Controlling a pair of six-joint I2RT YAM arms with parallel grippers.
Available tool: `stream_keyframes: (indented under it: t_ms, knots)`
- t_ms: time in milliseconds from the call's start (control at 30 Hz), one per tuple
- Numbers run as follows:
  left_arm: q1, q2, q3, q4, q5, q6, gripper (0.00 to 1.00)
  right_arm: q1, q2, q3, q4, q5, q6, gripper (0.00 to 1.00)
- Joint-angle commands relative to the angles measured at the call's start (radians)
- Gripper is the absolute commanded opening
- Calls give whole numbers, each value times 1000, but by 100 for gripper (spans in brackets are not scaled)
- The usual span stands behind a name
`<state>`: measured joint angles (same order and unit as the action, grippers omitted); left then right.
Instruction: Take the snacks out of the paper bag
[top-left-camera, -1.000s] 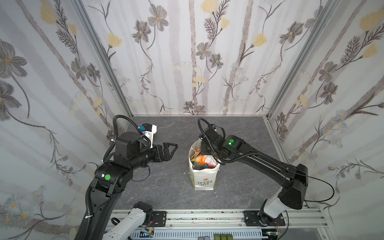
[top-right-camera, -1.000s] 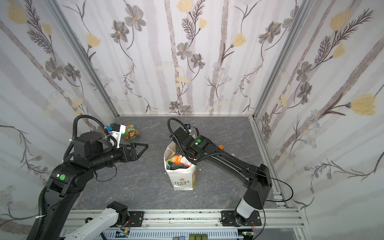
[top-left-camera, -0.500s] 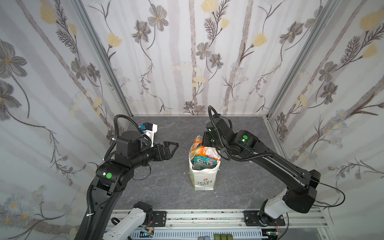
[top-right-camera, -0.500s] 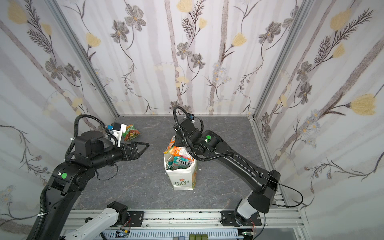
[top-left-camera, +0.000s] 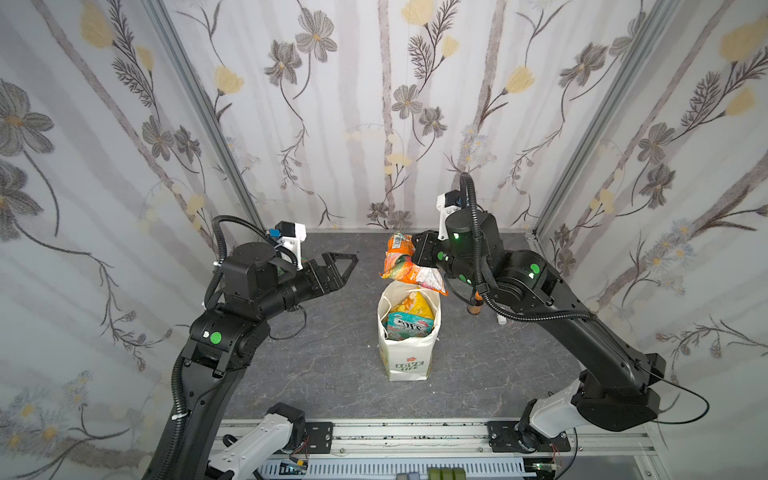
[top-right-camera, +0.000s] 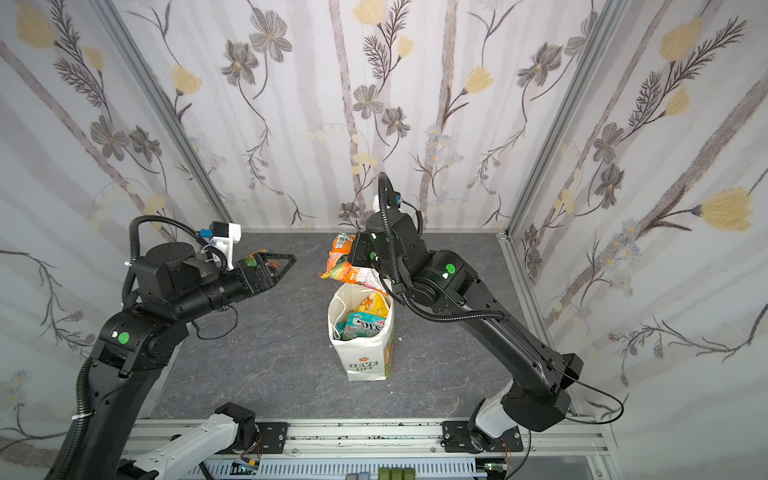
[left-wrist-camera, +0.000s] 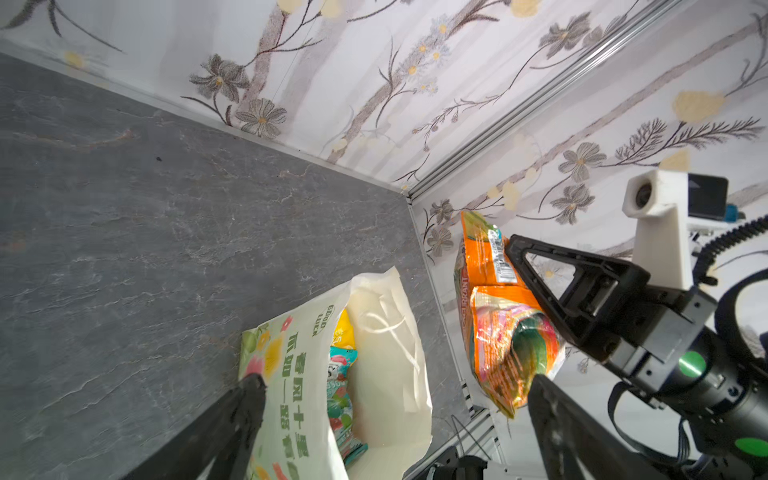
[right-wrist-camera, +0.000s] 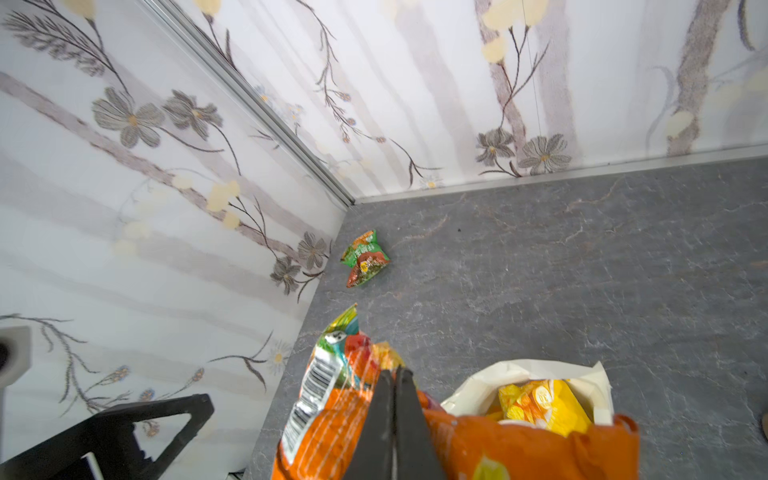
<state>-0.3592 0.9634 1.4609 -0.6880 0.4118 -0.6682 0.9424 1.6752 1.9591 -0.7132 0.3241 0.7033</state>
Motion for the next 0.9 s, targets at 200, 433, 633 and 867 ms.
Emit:
stream_keyframes:
  t_ms: [200, 433, 633, 867]
  knots:
    - [0, 64, -76, 485, 172, -309, 100, 21, -2, 29, 212, -52, -99, 0]
    - [0, 100, -123, 606, 238, -402, 100, 47, 12, 29, 277, -105, -138, 0]
    - [-3, 136, -166, 731, 337, -509, 99, 52, 29, 29, 304, -146, -140, 0]
    - [-6, 142, -179, 741, 360, -521, 73, 55, 43, 29, 292, -175, -143, 0]
